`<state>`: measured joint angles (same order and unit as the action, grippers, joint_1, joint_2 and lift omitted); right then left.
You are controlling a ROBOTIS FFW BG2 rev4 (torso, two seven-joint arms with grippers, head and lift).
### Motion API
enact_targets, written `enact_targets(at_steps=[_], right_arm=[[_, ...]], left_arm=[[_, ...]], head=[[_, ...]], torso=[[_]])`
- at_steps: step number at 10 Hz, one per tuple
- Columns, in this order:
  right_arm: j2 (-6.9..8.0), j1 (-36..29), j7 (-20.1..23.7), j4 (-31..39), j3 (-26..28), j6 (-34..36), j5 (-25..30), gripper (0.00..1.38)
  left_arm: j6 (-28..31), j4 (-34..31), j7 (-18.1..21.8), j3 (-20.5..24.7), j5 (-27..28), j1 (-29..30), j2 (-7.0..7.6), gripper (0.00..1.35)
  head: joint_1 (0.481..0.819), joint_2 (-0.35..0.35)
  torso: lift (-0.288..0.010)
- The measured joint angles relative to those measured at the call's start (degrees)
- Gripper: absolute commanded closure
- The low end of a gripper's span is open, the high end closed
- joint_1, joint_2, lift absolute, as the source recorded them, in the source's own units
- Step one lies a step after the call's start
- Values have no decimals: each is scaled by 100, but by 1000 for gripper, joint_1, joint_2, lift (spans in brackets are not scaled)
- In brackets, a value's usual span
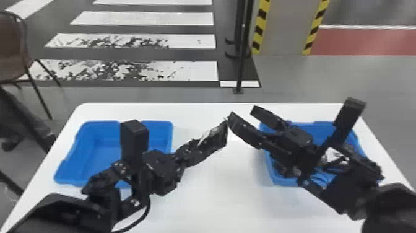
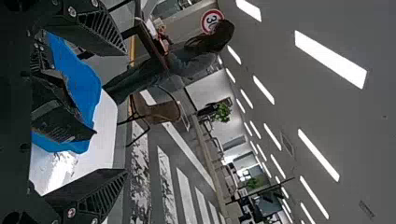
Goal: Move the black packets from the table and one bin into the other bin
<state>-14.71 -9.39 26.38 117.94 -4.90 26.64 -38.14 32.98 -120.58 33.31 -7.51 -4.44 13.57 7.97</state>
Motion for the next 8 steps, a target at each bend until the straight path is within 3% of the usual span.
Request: enact_targets(at_steps=[7, 8], right_arm=[[-75, 209, -29, -464, -389, -48, -79, 140], [-83, 228, -35, -500, -393, -48, -67, 325]], left_arm=[[-230, -7, 72, -97, -423, 41, 21, 1214], [-272, -23, 86, -87, -485, 70, 27, 1214]], head=[[695, -12], [695, -14]], torso=[[-110], [-110]])
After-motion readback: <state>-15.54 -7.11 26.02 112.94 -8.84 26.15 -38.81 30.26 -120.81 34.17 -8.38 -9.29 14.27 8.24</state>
